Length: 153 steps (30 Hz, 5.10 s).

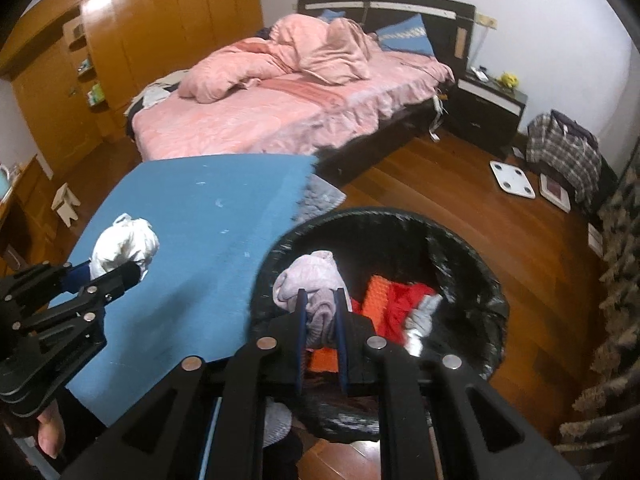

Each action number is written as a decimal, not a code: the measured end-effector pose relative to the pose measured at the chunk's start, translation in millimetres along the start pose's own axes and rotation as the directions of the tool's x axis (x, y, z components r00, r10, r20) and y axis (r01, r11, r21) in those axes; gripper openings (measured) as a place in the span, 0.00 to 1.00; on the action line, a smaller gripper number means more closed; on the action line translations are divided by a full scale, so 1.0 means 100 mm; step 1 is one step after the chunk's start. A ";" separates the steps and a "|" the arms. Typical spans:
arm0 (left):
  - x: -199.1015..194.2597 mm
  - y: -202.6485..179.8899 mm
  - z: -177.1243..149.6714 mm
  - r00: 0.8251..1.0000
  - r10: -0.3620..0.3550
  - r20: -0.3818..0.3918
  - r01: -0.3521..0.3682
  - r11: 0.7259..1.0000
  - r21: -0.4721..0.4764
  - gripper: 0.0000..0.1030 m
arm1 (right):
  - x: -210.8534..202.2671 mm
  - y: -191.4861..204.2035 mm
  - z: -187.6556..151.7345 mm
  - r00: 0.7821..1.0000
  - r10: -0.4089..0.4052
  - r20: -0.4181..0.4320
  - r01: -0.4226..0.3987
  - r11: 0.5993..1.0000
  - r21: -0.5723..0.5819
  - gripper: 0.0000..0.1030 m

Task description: Collect trash

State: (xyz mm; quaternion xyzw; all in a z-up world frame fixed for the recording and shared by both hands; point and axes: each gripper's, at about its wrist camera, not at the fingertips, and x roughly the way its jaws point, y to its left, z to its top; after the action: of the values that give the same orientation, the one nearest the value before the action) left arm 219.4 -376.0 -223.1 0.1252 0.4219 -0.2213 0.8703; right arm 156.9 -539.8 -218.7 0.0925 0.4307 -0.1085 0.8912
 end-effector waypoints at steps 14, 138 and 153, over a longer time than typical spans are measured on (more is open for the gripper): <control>0.63 -0.84 0.12 0.996 -0.061 -0.069 0.065 0.996 0.055 0.25 | 0.52 -0.92 0.13 0.996 -0.031 -0.089 0.040 0.994 0.105 0.12; -4.59 2.12 -2.31 0.789 0.396 0.470 -0.238 0.902 -0.360 0.95 | -4.00 2.81 -1.81 0.702 -0.288 0.652 0.204 0.958 0.203 0.94; -4.62 2.12 -2.30 0.776 0.430 0.462 -0.264 0.886 -0.381 0.95 | -4.00 2.75 -1.78 0.706 -0.292 0.645 0.201 0.956 0.213 0.94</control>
State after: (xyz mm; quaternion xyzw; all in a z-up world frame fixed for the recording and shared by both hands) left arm -85.0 31.4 7.7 0.0040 0.1603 -0.0154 0.9869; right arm -143.5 -184.7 7.0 0.0453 0.0820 -0.2798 0.9555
